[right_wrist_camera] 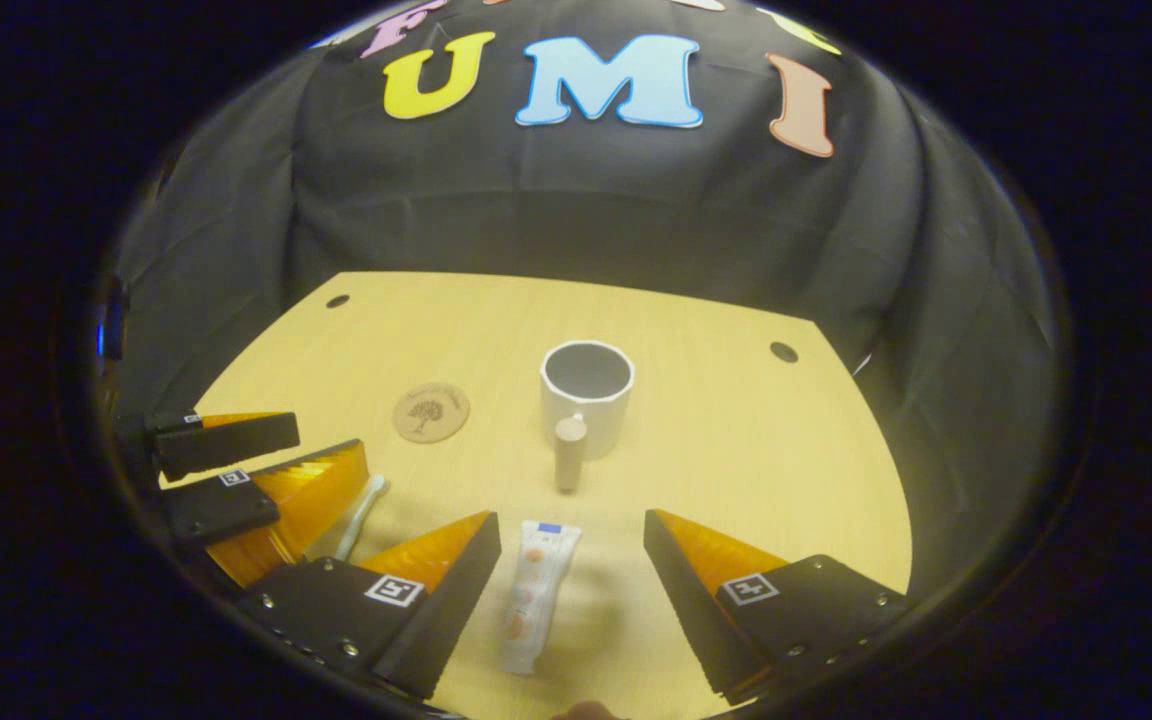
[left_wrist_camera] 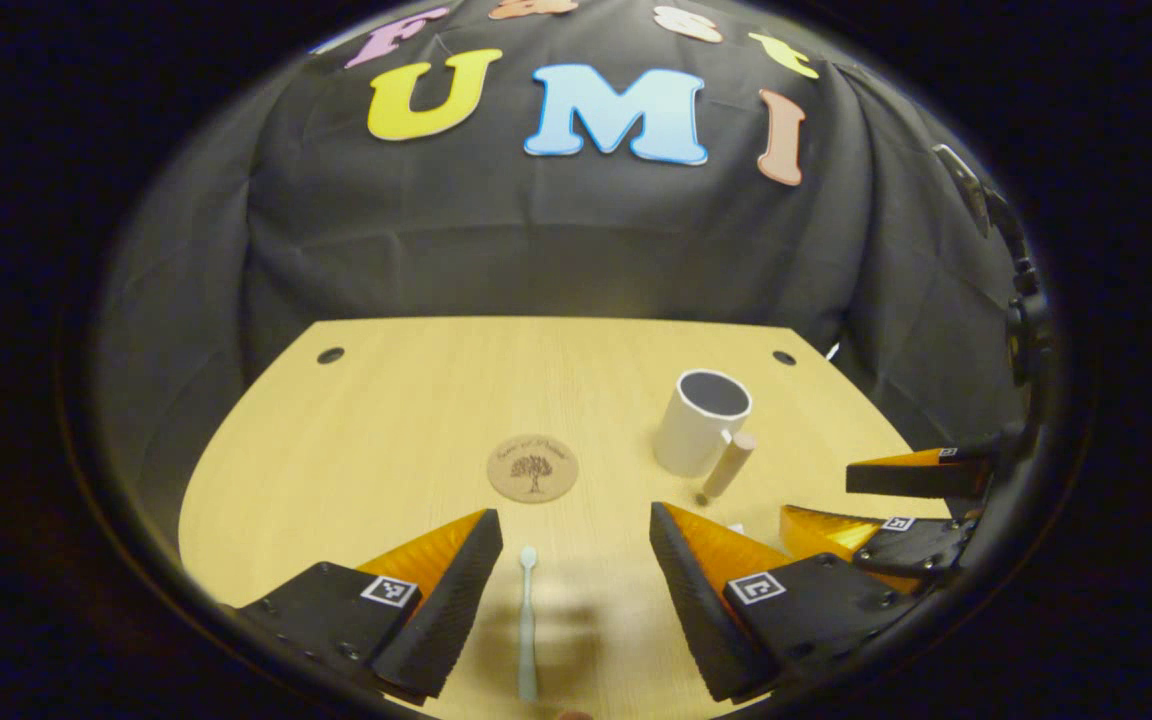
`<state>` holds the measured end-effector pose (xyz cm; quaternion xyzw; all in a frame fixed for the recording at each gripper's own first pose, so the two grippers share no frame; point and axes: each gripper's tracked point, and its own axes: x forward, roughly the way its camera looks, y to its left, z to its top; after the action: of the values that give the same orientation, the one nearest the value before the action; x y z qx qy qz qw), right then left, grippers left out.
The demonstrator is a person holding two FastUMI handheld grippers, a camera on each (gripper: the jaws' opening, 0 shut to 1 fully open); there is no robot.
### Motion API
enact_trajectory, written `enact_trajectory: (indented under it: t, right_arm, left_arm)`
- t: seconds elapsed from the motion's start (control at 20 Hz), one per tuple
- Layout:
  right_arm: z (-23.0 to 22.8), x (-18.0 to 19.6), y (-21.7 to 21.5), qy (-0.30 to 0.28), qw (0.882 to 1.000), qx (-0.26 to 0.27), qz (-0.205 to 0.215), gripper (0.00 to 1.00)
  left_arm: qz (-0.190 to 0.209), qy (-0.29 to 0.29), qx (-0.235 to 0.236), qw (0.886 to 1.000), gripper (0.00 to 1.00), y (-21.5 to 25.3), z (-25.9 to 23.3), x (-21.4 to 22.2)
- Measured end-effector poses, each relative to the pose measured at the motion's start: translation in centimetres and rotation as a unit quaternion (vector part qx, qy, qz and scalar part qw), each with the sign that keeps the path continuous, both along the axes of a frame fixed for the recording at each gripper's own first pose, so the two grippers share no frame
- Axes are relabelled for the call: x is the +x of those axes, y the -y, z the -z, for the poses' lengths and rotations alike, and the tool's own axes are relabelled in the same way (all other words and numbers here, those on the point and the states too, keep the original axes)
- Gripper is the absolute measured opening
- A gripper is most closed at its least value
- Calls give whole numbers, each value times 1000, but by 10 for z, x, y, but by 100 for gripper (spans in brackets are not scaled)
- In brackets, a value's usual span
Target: Put the toothbrush and toothpaste on the desktop into the cup, then pick up the cup and place it on the coaster on the desktop.
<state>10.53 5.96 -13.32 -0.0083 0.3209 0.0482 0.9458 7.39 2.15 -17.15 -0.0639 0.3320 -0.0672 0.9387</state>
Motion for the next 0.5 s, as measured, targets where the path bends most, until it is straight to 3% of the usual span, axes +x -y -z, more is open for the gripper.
enact_trajectory:
  t: [0.15,0.5]
  right_arm:
    - [14,-1,-10,-38,999,11,-9,93]
    - [46,1,-20,-116,993,22,-20,92]
  left_arm:
    - [22,-60,-11,998,97,7,22,-12]
    - [32,-181,2,983,99,5,73,-30]
